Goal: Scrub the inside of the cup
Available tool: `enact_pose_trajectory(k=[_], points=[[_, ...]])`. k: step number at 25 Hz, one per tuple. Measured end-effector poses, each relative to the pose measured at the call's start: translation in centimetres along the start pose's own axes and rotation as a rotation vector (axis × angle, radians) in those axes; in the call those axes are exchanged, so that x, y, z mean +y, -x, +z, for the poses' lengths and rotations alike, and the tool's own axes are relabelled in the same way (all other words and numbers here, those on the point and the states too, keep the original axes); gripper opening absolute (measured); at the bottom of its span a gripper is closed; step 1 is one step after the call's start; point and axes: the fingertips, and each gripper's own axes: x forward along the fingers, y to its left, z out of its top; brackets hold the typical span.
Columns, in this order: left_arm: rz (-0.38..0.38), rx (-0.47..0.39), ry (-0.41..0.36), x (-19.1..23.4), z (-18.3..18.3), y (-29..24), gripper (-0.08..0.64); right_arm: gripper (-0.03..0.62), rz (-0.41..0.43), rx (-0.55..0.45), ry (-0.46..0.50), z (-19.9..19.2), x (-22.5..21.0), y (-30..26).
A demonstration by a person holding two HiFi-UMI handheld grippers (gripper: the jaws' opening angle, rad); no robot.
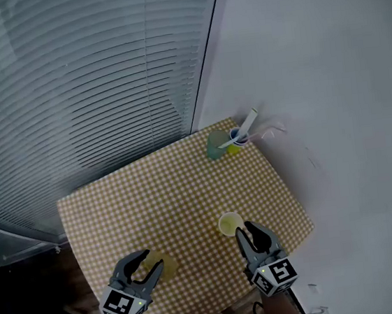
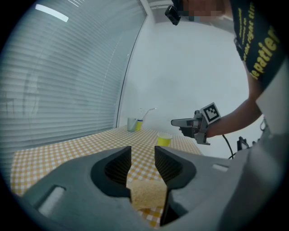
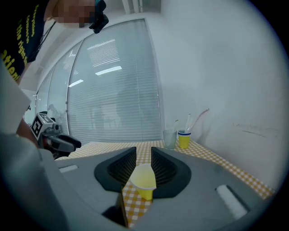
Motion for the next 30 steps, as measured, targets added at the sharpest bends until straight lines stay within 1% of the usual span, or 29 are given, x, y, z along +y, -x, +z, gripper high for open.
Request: enact_pose_trajectory(k=[4, 8, 12, 18, 21, 24, 27, 30], points=[[-0.004, 0.014, 0.0, 0.1, -0.3, -0.6, 0.161, 0.109, -0.019, 0.054, -0.003, -1.3, -1.2, -1.1], [-0.002, 0.034, 0.011, 0.3, -0.9, -0.9, 0.161, 0.123, -0.038, 0.107, -0.034, -2.7, -2.3, -2.0], [-0.004, 0.051, 0.013, 0.5, -1.9, -1.5, 0.161, 0.13, -0.05, 0.14, -0.046, -3.9, -3.2, -2.7], [-0.011, 0.093, 0.01, 0.6, -2.9, -1.6, 0.167, 0.137, -0.046, 0.175, -0.06, -4.5, -3.2, -3.5], [-0.018, 0.134, 0.024, 0.4, -4.2, -1.8, 0.183, 0.143, -0.036, 0.194, -0.071, -5.0, -3.2, -3.7], [-0.011, 0.173, 0.056, 0.3, -5.4, -1.7, 0.186, 0.143, -0.016, 0.21, -0.105, -5.5, -2.9, -3.7], [0.005, 0.164, 0.089, 0.1, -6.0, -1.5, 0.186, 0.144, -0.014, 0.214, -0.112, -6.0, -3.0, -3.5], [0.006, 0.161, 0.092, -0.1, -6.5, -1.6, 0.186, 0.144, -0.016, 0.219, -0.107, -6.4, -3.1, -3.2]])
